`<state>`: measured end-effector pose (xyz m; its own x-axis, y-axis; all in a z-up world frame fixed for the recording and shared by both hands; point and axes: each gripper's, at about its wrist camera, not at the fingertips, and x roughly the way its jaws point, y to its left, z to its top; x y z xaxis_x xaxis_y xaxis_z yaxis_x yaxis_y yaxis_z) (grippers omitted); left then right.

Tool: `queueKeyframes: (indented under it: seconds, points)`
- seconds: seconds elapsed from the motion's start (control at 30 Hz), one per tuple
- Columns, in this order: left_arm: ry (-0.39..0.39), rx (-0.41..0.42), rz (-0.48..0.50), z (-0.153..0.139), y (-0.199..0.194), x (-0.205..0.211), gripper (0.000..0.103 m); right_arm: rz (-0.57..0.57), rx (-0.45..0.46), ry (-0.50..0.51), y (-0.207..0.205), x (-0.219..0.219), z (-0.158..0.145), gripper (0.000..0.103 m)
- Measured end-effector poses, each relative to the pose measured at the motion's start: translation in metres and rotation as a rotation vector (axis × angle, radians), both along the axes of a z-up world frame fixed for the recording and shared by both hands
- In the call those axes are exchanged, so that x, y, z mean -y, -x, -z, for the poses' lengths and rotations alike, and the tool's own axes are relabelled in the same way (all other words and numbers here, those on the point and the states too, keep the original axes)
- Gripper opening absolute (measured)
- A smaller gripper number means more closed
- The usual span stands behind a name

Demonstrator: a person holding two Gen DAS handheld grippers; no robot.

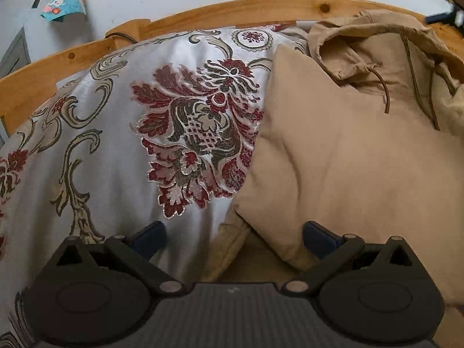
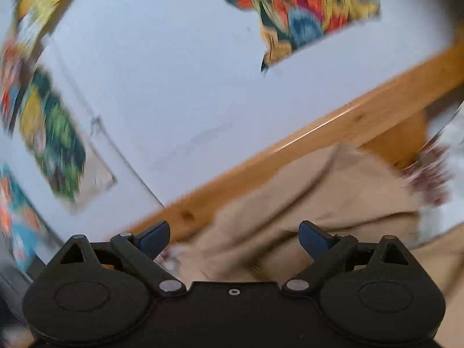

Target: Fold large clothes

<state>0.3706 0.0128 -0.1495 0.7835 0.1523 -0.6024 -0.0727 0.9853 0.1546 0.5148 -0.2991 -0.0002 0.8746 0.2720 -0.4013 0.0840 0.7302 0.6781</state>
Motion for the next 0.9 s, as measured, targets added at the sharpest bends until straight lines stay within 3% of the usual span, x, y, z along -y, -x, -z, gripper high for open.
queueKeyframes:
  seconds: [0.13, 0.47, 0.5, 0.6, 0.67, 0.7, 0.8, 0.9]
  points:
    - [-0.007, 0.012, 0.0, 0.002, 0.001, 0.002, 0.103, 0.051, -0.052, -0.127, -0.038, -0.004, 0.017, 0.097]
    - [-0.002, 0.018, 0.003, 0.002, 0.0, 0.002, 0.103, 0.184, -0.131, -0.244, -0.071, -0.009, 0.045, 0.095]
    - [0.001, 0.018, 0.003, 0.002, 0.0, 0.002, 0.103, 0.19, -0.125, -0.235, -0.072, -0.01, 0.046, 0.09]
    - [0.008, 0.017, 0.005, 0.001, 0.001, 0.0, 0.103, 0.222, -0.138, -0.215, -0.075, -0.012, 0.047, 0.043]
    - [0.007, 0.016, 0.006, 0.001, 0.001, 0.001, 0.103, 0.253, -0.131, -0.26, -0.072, -0.009, 0.05, 0.03]
    - [0.005, 0.015, 0.006, 0.001, 0.0, 0.001, 0.103, 0.259, -0.121, -0.272, -0.068, -0.008, 0.049, 0.016]
    - [0.013, 0.009, 0.003, -0.001, 0.0, 0.002, 0.103, 0.216, -0.118, -0.21, -0.048, -0.012, 0.036, 0.006]
    - [0.066, -0.006, 0.003, -0.007, 0.002, 0.005, 0.103, 0.171, -0.068, -0.195, -0.009, -0.011, 0.02, 0.004]
